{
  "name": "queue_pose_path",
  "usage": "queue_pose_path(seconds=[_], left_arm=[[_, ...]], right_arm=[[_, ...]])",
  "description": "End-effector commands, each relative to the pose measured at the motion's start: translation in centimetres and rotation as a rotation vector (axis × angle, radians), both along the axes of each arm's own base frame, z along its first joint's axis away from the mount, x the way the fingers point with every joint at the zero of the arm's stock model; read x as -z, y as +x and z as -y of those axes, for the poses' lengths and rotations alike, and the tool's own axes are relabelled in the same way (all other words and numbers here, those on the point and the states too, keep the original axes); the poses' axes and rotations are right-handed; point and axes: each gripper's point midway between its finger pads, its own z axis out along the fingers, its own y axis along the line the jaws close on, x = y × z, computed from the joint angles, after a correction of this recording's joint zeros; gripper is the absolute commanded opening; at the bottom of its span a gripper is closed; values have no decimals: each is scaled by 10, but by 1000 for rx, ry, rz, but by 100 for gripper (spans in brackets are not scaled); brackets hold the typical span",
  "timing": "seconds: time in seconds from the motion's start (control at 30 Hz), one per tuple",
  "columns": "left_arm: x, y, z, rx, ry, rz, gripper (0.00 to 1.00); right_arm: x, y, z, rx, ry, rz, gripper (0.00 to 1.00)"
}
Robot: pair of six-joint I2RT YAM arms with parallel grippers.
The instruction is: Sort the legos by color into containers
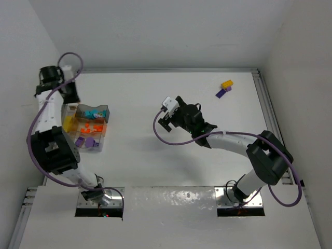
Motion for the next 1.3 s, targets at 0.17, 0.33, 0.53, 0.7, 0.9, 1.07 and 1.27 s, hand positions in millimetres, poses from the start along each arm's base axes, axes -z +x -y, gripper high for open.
queue_pose_path(seconds=[0.17,0.33,0.53,0.7,0.9,1.07,1.27], left_arm=[[27,-57,-144,-331,227,-78,0],[64,-49,-154,-379,210,-100,0],[91,-45,-158,-391,191,-137,19],[85,-40,-156,-375,190,-115,44],[57,-20,-137,-318,74,-32,48],[16,-7,-111,-237,6,70,48],[-2,3,-68,-142,-60,110,49]], right_arm=[[-10,3,4,36,10,-17,95],[-16,5,2,29,0,-8,95],[-22,5,6,42,-11,-5,95],[-23,9,14,80,-30,3,95],[-28,51,70,310,24,-76,62],[-1,100,179,663,213,-386,47],[28,138,277,1152,330,-586,78]])
